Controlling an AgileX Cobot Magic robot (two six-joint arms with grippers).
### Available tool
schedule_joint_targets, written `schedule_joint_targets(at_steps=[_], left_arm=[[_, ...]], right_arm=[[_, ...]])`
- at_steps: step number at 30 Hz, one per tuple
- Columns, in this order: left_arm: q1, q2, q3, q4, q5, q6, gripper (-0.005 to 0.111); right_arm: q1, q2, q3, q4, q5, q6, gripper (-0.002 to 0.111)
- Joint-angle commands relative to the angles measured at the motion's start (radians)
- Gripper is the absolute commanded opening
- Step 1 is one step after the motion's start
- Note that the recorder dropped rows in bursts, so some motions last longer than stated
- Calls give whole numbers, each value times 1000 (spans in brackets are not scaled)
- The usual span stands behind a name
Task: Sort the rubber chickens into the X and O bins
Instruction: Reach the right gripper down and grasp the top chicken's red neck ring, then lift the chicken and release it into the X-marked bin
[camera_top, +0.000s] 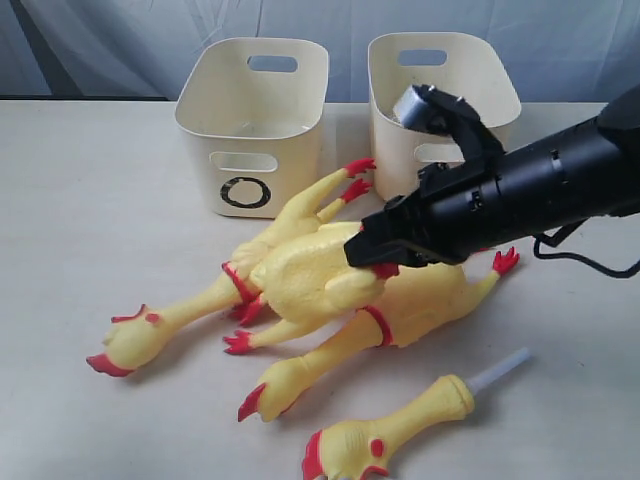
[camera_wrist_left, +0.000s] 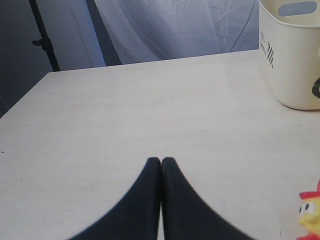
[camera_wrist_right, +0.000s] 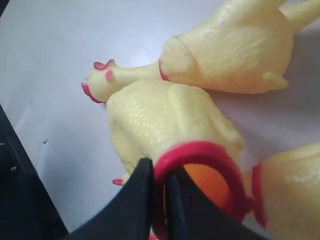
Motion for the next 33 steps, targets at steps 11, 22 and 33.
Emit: schedule_joint_targets(at_steps=[11,22,33], left_arm=[[-1,0,5,1,-6,-4,0],[-1,0,5,1,-4,-4,0],[-1,0,5,1,-4,-4,0]], right_arm=[[-4,-262,-4,-11,70,69,-1],[-4,-371,-106,-34,-125,104,-1],[-4,-286,-145,-172,-681,106,-1]])
